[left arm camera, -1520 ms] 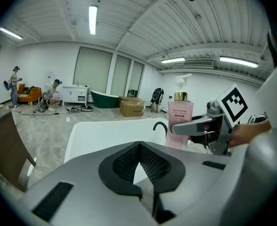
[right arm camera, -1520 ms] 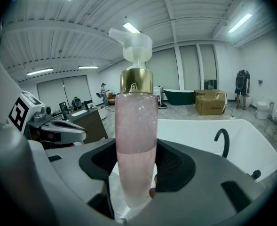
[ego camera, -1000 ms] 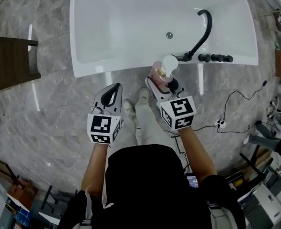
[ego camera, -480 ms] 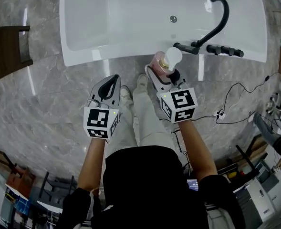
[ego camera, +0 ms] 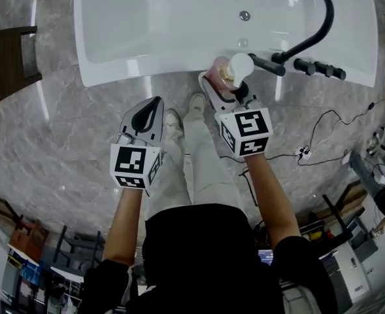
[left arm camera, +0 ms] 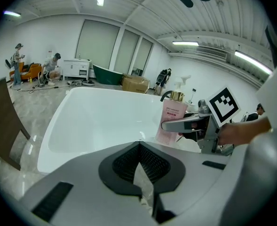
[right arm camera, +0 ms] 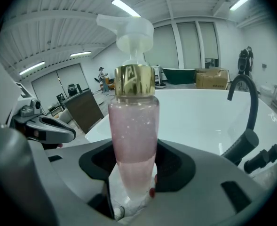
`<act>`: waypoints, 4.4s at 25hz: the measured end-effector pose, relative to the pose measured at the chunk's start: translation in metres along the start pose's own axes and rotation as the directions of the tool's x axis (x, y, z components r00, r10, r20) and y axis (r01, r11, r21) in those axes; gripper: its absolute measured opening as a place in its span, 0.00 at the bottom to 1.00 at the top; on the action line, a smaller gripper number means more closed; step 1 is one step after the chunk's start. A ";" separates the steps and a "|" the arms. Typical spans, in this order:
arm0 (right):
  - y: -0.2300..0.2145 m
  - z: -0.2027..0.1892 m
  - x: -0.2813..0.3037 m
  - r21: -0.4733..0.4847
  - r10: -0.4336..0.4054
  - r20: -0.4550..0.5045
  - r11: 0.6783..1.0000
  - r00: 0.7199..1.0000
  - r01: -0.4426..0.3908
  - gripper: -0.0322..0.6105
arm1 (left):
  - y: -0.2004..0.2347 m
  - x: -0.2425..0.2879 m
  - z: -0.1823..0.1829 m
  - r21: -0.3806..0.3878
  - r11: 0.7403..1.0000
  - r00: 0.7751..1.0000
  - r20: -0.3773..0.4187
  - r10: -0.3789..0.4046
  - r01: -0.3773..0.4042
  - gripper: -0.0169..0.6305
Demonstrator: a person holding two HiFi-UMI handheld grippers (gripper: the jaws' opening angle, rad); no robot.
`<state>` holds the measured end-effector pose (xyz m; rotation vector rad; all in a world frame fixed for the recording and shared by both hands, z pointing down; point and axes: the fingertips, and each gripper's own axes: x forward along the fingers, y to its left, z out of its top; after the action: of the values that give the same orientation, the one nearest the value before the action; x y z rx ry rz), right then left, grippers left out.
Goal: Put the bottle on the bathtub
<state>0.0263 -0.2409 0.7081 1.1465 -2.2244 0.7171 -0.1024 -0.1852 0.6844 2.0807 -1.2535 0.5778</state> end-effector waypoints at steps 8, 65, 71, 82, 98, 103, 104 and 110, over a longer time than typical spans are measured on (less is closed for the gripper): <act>-0.005 0.000 0.026 -0.006 0.003 0.002 1.000 1.000 -0.003 0.42 | 0.004 0.008 -0.016 -0.009 1.000 1.000 -0.019 -0.006 0.006 0.05; 0.005 -0.020 0.056 -0.163 -0.014 0.032 0.986 0.999 0.019 0.43 | 0.011 0.023 -0.036 0.023 1.000 0.999 -0.032 -0.006 0.006 0.05; 0.012 -0.022 0.059 -0.194 -0.021 0.010 0.981 1.000 0.022 0.43 | 0.016 0.016 -0.027 0.024 1.000 1.000 -0.022 0.001 -0.001 0.05; 0.013 -0.024 0.057 -0.143 -0.022 -0.008 0.989 1.000 0.021 0.43 | 0.013 0.010 -0.016 0.033 0.999 1.000 -0.011 -0.001 0.001 0.05; 0.012 -0.026 0.002 -0.145 -0.076 -0.076 0.987 0.994 0.064 0.43 | -0.019 -0.025 0.033 0.077 0.996 0.997 0.060 -0.038 0.033 0.05; 0.009 -0.024 -0.029 -0.117 -0.086 -0.089 0.990 0.992 0.076 0.40 | -0.033 -0.037 0.046 0.094 0.995 0.997 0.075 -0.034 0.027 0.05; 0.007 -0.020 -0.036 -0.113 -0.092 -0.081 0.990 0.993 0.083 0.36 | -0.037 -0.040 0.051 0.100 0.995 0.996 0.080 -0.035 0.027 0.05; 0.010 0.013 -0.077 -0.106 -0.131 -0.033 0.986 0.991 0.127 0.18 | -0.051 -0.068 0.078 0.109 0.994 0.991 0.129 -0.032 0.018 0.05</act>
<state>0.0538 -0.2017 0.6451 1.2013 -2.1065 0.5600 -0.0841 -0.1809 0.5705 2.2527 -1.2928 0.5151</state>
